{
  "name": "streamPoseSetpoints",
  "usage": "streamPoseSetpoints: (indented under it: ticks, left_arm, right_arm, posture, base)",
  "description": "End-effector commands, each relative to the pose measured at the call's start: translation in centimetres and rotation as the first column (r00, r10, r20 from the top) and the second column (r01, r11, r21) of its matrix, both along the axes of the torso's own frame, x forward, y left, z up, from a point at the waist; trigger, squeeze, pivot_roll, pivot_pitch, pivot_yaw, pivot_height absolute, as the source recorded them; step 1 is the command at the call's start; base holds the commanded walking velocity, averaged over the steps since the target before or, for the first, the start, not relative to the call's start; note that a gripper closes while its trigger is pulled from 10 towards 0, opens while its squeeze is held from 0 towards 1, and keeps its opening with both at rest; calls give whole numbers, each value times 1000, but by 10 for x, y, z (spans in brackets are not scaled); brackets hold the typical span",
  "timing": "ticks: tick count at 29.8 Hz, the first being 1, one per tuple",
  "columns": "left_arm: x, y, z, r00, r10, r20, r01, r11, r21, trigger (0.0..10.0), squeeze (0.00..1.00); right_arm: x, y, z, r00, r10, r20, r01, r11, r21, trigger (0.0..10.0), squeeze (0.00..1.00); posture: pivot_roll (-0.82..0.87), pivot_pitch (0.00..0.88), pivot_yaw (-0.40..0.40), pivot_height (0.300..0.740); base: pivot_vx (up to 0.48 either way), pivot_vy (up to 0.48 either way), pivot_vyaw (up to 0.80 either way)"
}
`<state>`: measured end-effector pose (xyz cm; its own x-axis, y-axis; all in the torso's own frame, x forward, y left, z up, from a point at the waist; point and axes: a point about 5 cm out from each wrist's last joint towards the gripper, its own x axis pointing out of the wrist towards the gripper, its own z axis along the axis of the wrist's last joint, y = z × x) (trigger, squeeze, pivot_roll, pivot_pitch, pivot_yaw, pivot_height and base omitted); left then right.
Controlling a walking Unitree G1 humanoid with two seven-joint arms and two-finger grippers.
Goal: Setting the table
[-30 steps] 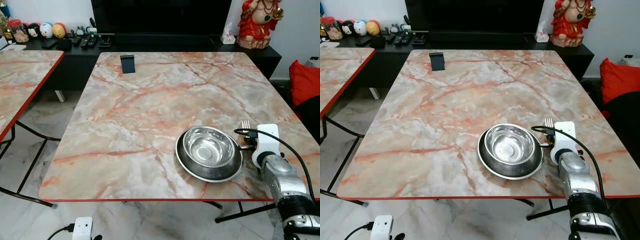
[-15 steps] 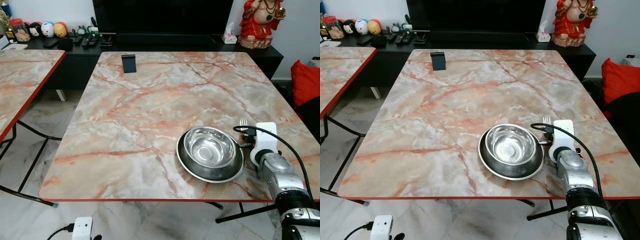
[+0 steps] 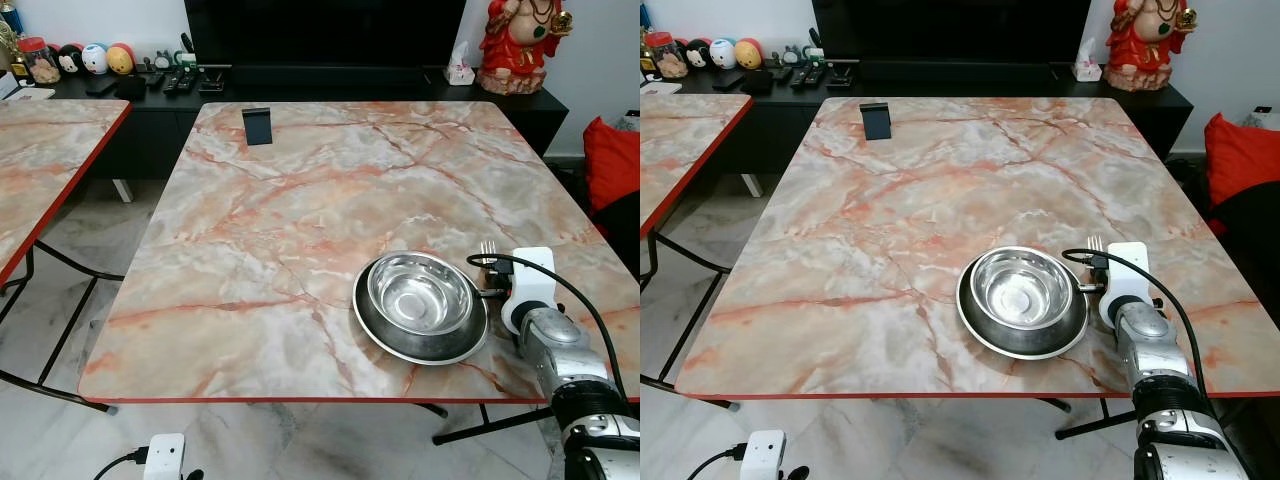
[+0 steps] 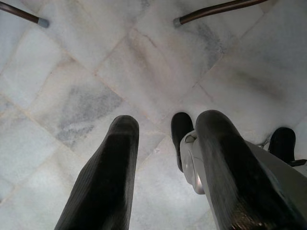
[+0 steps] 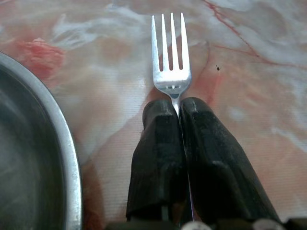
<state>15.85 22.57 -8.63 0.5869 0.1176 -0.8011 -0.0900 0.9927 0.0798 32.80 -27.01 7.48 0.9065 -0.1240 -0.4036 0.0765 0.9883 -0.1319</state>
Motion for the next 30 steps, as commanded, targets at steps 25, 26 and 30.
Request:
streamPoseSetpoints:
  ticks: [25, 26, 30]
  left_arm:
    - [-5, 2, -2, 999, -12, -33, 12, 1000, 9, 10000, 0]
    - [-5, 3, -2, 999, -12, -34, 12, 1000, 11, 10000, 0]
    - [-5, 3, -2, 999, -12, -34, 13, 1000, 13, 10000, 0]
  right_arm:
    - [3, 2, 1, 1000, 4, 3, -4, 1000, -5, 10000, 200]
    - [3, 1, 1, 1000, 0, 3, 0, 1000, -7, 10000, 204]
    - [3, 2, 1, 1000, 1, 4, -1, 1000, -6, 10000, 204]
  posture:
    - [-28, 0, 0, 740]
    - [-26, 0, 0, 740]
    - [-26, 0, 0, 740]
  base:
    - [0, 0, 0]
    - [0, 0, 0]
    - [0, 0, 0]
